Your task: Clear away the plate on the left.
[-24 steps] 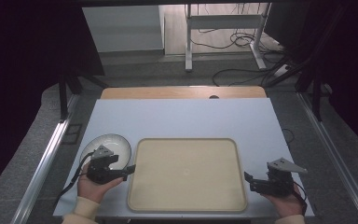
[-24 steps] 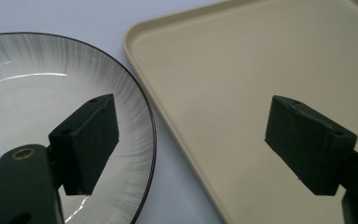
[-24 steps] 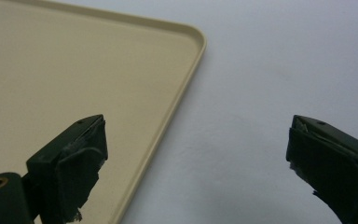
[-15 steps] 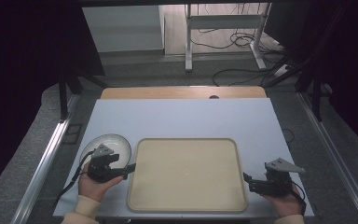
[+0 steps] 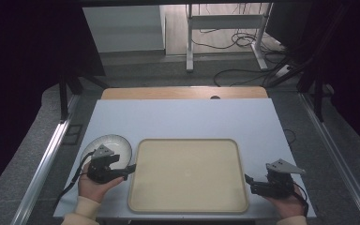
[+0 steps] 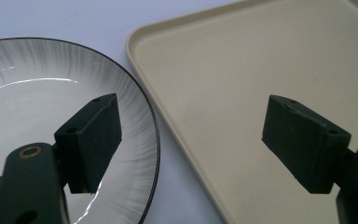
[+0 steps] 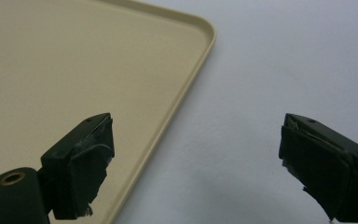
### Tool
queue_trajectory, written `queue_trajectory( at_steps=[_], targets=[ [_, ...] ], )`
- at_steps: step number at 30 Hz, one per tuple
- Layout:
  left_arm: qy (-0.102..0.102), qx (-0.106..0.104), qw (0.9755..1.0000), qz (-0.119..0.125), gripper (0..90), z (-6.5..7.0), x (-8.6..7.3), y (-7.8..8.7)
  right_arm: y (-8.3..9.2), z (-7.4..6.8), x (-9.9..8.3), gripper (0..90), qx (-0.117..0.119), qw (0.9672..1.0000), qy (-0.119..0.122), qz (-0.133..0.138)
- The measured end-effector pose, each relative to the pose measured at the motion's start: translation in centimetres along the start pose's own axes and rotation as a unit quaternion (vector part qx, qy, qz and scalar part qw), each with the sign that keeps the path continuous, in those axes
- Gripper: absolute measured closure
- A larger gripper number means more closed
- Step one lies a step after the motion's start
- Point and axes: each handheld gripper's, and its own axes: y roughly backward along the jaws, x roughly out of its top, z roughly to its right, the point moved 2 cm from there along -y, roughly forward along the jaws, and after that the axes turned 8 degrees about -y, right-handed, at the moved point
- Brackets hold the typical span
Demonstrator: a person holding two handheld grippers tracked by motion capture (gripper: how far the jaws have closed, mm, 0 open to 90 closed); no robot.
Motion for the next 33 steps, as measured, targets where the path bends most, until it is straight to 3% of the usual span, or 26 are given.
queue_trajectory(
  at_steps=[6, 11, 26, 33],
  targets=[
    [0.0, -0.002, 1.0, -0.001, 20.7, 0.0, 0.0, 0.1, -0.1, -0.1, 0.0, 10.7, 0.0, 1.0, 0.002, 0.0],
    [0.008, 0.0, 0.9999, 0.014, 22.4, -0.4, 0.3, 0.3, 0.3, 0.0, -0.2, 11.2, -0.004, 1.0, 0.004, 0.002],
    [-0.001, 0.03, 0.9993, 0.022, 23.9, -1.6, 0.7, 0.2, 0.8, 0.4, -0.7, 11.9, -0.021, 0.9998, 0.002, 0.004],
    [0.006, 0.04, 0.999, 0.022, 24.0, -2.6, 1.0, 0.1, 0.8, 0.3, -0.6, 12.2, -0.02, 0.9998, 0.006, 0.005]
  ],
)
